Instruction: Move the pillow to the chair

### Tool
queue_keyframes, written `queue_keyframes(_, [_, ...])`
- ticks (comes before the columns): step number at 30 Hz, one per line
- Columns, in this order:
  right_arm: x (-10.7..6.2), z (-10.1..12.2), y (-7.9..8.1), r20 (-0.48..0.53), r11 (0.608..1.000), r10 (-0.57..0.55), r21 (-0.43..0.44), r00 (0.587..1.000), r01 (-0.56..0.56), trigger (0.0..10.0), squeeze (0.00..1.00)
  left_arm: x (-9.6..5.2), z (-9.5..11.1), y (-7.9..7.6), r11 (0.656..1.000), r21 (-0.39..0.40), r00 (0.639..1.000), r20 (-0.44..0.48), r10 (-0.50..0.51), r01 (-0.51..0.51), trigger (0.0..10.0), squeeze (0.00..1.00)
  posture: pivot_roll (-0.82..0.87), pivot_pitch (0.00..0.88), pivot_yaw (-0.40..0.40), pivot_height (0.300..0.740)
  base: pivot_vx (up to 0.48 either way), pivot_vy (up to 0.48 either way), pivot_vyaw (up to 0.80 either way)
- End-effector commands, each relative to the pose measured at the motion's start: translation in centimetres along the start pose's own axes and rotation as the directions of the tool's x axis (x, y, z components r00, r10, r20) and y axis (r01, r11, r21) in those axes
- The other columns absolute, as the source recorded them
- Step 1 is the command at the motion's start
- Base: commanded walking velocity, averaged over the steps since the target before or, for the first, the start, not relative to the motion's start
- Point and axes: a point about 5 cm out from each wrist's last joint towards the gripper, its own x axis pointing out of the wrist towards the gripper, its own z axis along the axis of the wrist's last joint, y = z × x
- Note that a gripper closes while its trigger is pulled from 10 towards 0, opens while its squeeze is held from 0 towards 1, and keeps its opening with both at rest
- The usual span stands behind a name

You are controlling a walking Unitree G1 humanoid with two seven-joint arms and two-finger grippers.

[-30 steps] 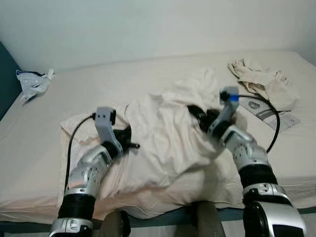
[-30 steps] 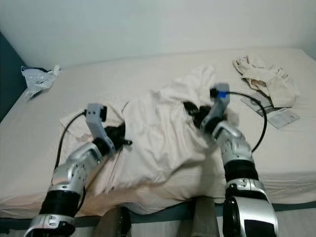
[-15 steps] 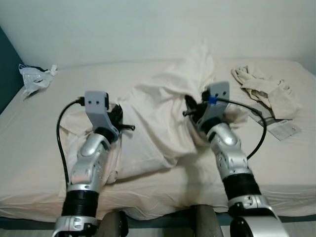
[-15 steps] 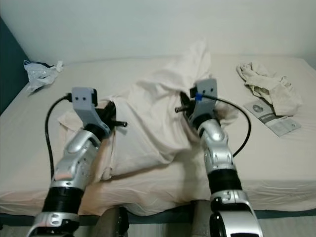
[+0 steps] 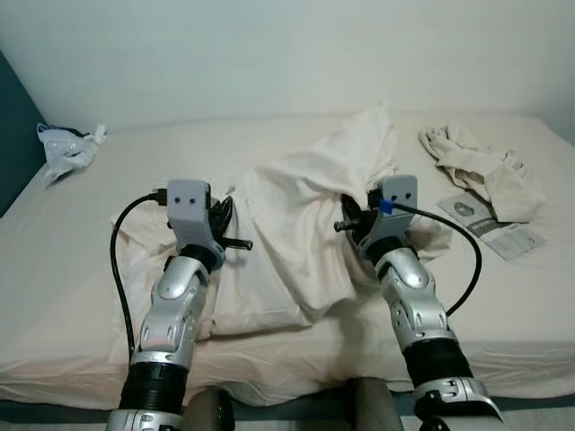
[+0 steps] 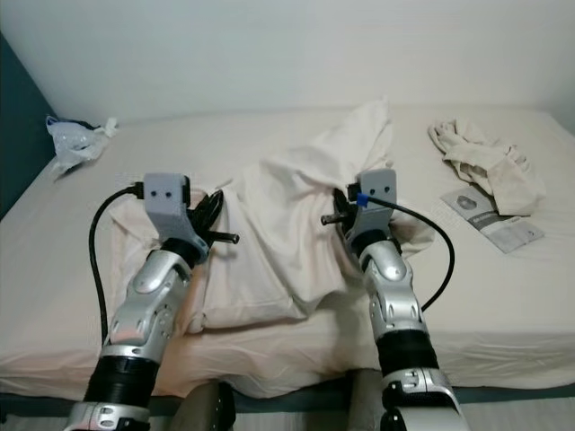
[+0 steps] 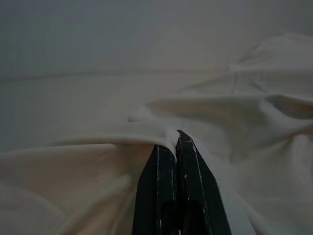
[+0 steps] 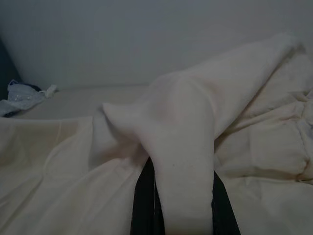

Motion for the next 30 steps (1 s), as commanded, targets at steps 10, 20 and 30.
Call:
queue_keyframes(10, [-0.3,-0.2,1.9,0.02,0.998,0.068,-0.008,0.998,-0.067,10.0,0.0,-0.9,-0.2,-0.6,0.995,-0.091,0.999,0.03,-0.025,0.028,10.0,0.0,0.0,0.055,0.002,0.697,0.0,0.0,0.0])
queue_keyframes(20, [-0.9,-1.2,1.7,-0.007,0.997,0.078,-0.01,0.997,-0.078,10.0,0.0,-2.1,-1.9,0.0,1.0,-0.008,1.0,-0.013,0.011,-0.011,10.0,0.0,0.0,0.047,-0.007,0.732,0.0,0.0,0.0])
queue_keyframes(30, [-1.9,-2.0,1.5,-0.032,0.997,0.076,-0.008,0.997,-0.077,10.0,0.0,-2.8,-1.9,1.3,0.995,0.001,0.995,0.0,0.096,-0.096,10.0,0.0,0.0,0.039,-0.012,0.74,0.0,0.0,0.0])
